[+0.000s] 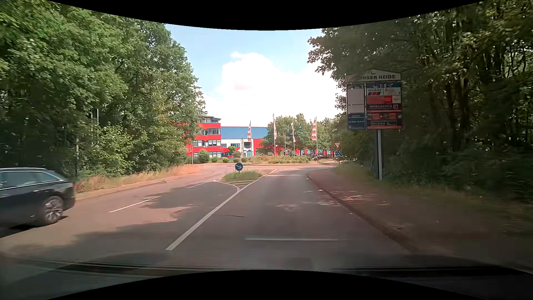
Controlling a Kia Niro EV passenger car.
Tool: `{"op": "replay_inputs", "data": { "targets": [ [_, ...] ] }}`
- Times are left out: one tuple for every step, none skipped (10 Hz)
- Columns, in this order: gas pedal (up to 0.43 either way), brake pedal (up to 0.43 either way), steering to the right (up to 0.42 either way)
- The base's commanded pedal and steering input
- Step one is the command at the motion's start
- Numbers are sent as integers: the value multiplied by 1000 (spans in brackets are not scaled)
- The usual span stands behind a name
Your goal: Follow the waypoints while adhering to traffic rules and regulations
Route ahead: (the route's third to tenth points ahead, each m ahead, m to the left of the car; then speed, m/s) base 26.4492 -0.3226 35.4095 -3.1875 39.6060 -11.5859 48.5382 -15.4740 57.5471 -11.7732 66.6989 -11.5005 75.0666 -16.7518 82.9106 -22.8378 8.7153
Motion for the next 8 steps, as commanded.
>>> {"op": "replay_inputs", "data": {
  "targets": [
    [0,195,1],
    [0,207,1],
    [0,195,1],
    [0,195,2],
    [0,195,2],
    [0,189,1],
    [0,183,1],
    [0,165,1]
  ]
}}
